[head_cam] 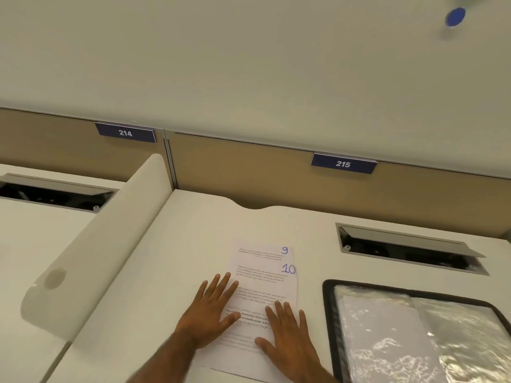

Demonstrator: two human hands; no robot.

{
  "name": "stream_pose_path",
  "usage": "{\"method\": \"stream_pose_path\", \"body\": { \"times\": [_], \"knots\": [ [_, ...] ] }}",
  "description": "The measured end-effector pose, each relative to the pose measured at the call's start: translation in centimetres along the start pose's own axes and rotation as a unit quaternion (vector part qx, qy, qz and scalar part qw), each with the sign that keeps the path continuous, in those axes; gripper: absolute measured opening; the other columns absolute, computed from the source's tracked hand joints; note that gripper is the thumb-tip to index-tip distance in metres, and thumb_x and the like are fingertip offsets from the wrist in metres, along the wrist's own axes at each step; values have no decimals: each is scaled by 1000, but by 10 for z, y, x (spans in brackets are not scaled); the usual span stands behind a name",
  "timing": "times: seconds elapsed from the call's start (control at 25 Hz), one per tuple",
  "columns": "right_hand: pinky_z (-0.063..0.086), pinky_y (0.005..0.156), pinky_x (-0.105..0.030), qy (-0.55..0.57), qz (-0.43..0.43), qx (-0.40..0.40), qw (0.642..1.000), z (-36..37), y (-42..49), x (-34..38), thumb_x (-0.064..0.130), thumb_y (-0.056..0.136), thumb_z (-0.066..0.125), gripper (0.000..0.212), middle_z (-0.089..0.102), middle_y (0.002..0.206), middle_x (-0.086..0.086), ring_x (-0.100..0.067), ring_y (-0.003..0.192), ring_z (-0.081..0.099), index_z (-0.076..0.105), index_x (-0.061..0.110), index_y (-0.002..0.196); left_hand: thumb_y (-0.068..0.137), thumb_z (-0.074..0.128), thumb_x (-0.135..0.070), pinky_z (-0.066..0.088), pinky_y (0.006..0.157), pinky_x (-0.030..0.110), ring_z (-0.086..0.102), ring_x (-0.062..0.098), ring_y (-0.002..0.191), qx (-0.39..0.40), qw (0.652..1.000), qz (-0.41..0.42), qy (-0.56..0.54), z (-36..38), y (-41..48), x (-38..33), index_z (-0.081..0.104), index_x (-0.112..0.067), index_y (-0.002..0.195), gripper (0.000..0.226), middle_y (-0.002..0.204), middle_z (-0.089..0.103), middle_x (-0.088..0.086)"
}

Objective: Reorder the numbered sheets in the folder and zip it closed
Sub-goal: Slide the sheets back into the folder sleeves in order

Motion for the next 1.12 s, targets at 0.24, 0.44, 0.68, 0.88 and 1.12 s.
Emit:
{"method": "stream_pose_path", "body": {
  "times": [0.24, 0.44, 0.68, 0.88, 1.12],
  "knots": [
    [1, 120, -43, -21, 46, -7, 999, -26, 31, -9, 71, 98, 9, 79, 35, 161, -4, -25, 147, 37, 43, 22, 150, 96, 25, -77, -3, 122, 43, -12, 13, 155, -23, 999, 39, 23, 20, -4, 21, 1, -38, 160, 79, 168, -10, -12],
    [-1, 125, -48, 18, 119, -44, 992, -77, 103, -33, 48, 106, 17, 60, 9, 169, -3, -24, 156, 2, 16, 21, 160, 96, 33, -74, 7, 120, 46, 2, 19, 157, -33, 998, 40, 22, 23, -2, 21, 9, -32, 162, 82, 170, 2, -6],
    [24, 120, -46, 41, 171, -71, 982, -97, 158, -48, 38, 105, 39, 49, 44, 150, -2, -23, 140, 38, 37, 18, 149, 93, 37, -75, 12, 119, 47, 9, 20, 156, -28, 998, 44, 25, 24, 4, 23, 17, -29, 161, 85, 170, 9, -4],
    [42, 98, -41, 10, 183, -97, 978, -106, 169, -33, 32, 101, 45, 36, 59, 128, -2, -23, 117, 54, 47, 19, 135, 92, 39, -75, 14, 118, 47, 11, 21, 156, -31, 998, 42, 29, 22, 5, 24, 19, -28, 161, 86, 169, 11, -3],
    [50, 91, -34, 373, 269, -125, 879, -112, 178, -67, 27, 86, 74, 38, 66, 111, -9, -30, 107, 63, 63, 7, 117, 94, 36, -74, 11, 119, 47, 8, 20, 156, -29, 998, 38, 28, 19, 2, 24, 14, -30, 162, 84, 170, 6, -4]
  ]
}}
Point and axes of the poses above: each hand's wrist, its own y-axis towards the middle knuckle, its own z-axis out of the palm, x = y × z, the point moved 8 cm from there along y, towards the middle knuckle
